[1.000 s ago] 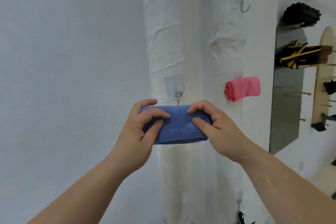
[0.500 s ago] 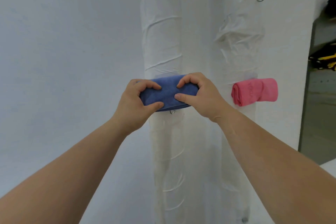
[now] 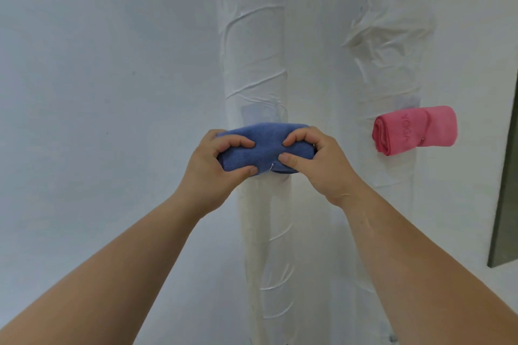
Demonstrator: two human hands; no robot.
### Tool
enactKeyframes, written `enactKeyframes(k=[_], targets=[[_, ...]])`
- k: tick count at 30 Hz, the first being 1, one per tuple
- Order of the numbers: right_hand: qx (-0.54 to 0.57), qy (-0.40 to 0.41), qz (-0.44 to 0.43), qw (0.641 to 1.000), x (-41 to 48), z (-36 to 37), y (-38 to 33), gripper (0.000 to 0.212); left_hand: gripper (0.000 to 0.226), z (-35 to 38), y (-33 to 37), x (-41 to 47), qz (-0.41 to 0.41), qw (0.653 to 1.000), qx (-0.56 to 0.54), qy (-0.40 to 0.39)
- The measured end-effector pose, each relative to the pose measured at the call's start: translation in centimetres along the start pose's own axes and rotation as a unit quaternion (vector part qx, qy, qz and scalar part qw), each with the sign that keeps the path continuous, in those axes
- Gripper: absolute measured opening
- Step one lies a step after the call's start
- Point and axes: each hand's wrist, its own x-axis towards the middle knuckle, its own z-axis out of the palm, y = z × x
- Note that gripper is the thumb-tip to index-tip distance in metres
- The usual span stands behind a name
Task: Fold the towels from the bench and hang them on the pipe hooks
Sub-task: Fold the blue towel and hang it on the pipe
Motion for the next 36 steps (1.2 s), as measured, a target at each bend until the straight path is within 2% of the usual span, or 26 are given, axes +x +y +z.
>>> enactKeyframes(k=[3, 4, 6, 9, 11, 13, 18, 21, 24, 29, 36], targets=[[-0.04, 0.028, -0.016, 0.999, -0.3, 0.3, 0.0, 0.032, 0.029, 0.3, 0.6, 0.3, 0.055, 0.992, 0.105, 0.05], [-0.076, 0.037, -0.031, 0.996, -0.4, 0.3, 0.0, 0.031, 0.03, 0.6, 0.7, 0.5, 0.096, 0.976, 0.182, 0.072], [-0.183, 0.054, -0.089, 0.978, -0.7, 0.3, 0.3, 0.026, 0.032, 1.7, 0.6, 0.6, 0.175, 0.922, 0.332, 0.095], [-0.38, 0.066, -0.215, 0.897, -1.3, 0.5, 0.9, 0.032, 0.041, 2.8, -0.4, 0.0, 0.232, 0.859, 0.451, 0.074], [-0.477, 0.048, -0.259, 0.839, -1.3, 0.8, 1.2, 0.05, 0.055, 2.9, -1.5, -0.1, 0.231, 0.844, 0.481, 0.061], [-0.517, 0.035, -0.261, 0.814, -1.0, 0.9, 1.5, 0.057, 0.059, 2.8, -2.3, 0.0, 0.223, 0.845, 0.483, 0.051], [-0.45, 0.028, -0.236, 0.861, -0.5, 1.5, 3.0, 0.066, 0.062, 3.2, -3.5, 0.8, 0.24, 0.86, 0.449, 0.049], [-0.375, 0.057, -0.236, 0.895, -0.3, 2.4, 4.2, 0.063, 0.061, 3.7, -4.4, 1.1, 0.257, 0.868, 0.419, 0.072], [-0.318, 0.079, -0.246, 0.912, -0.2, 3.1, 5.2, 0.058, 0.059, 4.3, -5.1, 1.1, 0.275, 0.873, 0.392, 0.091], [-0.288, 0.084, -0.24, 0.923, -0.4, 3.5, 5.8, 0.056, 0.058, 4.9, -5.5, 0.8, 0.264, 0.888, 0.362, 0.107], [-0.365, 0.037, -0.177, 0.913, -1.1, 2.8, 4.8, 0.065, 0.062, 4.6, -5.0, 0.2, 0.219, 0.9, 0.372, 0.059]])
